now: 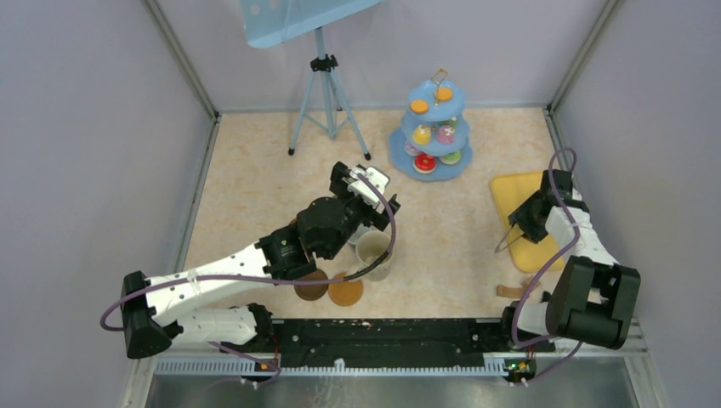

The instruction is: Serve the afternoon tea

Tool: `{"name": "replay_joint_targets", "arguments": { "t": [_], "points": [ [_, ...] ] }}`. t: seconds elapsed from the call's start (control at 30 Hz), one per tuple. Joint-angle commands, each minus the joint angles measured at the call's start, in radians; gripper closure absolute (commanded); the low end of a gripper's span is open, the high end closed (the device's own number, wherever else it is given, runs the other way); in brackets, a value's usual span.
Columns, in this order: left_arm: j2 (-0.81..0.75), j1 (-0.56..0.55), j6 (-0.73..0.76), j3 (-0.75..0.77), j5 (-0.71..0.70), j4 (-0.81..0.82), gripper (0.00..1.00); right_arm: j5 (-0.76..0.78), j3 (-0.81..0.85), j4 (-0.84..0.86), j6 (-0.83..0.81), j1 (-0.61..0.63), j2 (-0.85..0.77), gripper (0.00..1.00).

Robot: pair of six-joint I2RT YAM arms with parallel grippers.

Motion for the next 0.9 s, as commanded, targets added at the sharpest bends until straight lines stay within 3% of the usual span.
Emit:
{"name": "replay_joint_targets", "arguments": {
  "t": [0.0,0.33,0.87],
  "points": [
    [-0.028,-0.002,0.007,0.008,-0.010,0.044,0.01,-0.007,0.064,0.006,0.030,0.008,0.034,0.54],
    [-0.023,-0.002,0.003,0.011,-0.008,0.038,0.01,-0.026,0.075,0.014,-0.022,-0.005,0.001,0.79],
    [-0.031,-0.003,0.002,0.011,-0.004,0.037,0.01,-0.116,-0.002,0.050,-0.102,-0.083,-0.234,0.90]
  ]
}}
